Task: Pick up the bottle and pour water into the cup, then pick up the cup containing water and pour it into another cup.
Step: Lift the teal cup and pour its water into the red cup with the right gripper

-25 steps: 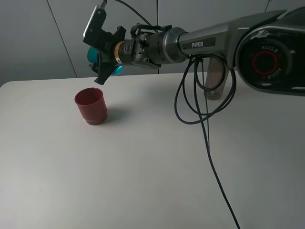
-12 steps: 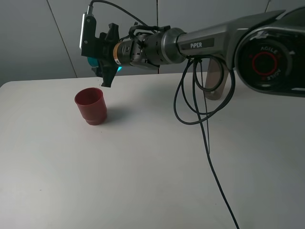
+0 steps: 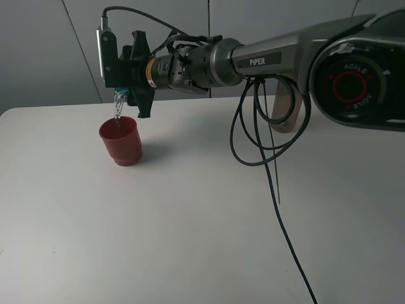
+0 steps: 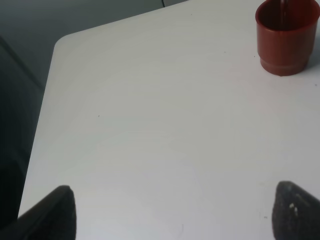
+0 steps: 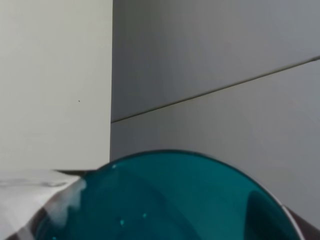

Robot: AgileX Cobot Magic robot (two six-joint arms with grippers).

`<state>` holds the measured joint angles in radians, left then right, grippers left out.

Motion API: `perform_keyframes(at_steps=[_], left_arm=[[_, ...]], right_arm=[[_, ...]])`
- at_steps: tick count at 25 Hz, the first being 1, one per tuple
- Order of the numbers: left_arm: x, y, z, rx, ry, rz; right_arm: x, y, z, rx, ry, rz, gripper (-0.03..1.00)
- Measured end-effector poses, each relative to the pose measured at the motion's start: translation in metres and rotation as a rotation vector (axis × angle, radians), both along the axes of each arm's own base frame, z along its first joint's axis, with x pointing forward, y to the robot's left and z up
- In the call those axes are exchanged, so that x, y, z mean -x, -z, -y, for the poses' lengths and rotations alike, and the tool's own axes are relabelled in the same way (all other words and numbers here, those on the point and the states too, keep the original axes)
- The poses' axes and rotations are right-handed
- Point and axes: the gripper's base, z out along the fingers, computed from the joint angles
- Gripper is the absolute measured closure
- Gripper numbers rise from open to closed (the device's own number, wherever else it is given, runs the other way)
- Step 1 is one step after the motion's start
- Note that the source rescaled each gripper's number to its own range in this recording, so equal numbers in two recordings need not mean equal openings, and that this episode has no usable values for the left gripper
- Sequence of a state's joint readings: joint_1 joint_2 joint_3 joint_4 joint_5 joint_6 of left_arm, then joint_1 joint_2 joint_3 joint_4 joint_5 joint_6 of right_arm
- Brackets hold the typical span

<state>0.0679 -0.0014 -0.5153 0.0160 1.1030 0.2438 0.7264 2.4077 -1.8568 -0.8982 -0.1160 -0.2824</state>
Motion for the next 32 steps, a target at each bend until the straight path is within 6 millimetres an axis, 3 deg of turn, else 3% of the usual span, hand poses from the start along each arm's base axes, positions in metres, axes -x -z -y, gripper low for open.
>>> perform_keyframes(at_steps=[32], left_arm=[[0.0, 0.0, 0.0, 0.0, 0.0, 0.0]], right_arm=[[0.012, 0.0, -0.013, 0.205, -0.159, 0.231, 0.86]])
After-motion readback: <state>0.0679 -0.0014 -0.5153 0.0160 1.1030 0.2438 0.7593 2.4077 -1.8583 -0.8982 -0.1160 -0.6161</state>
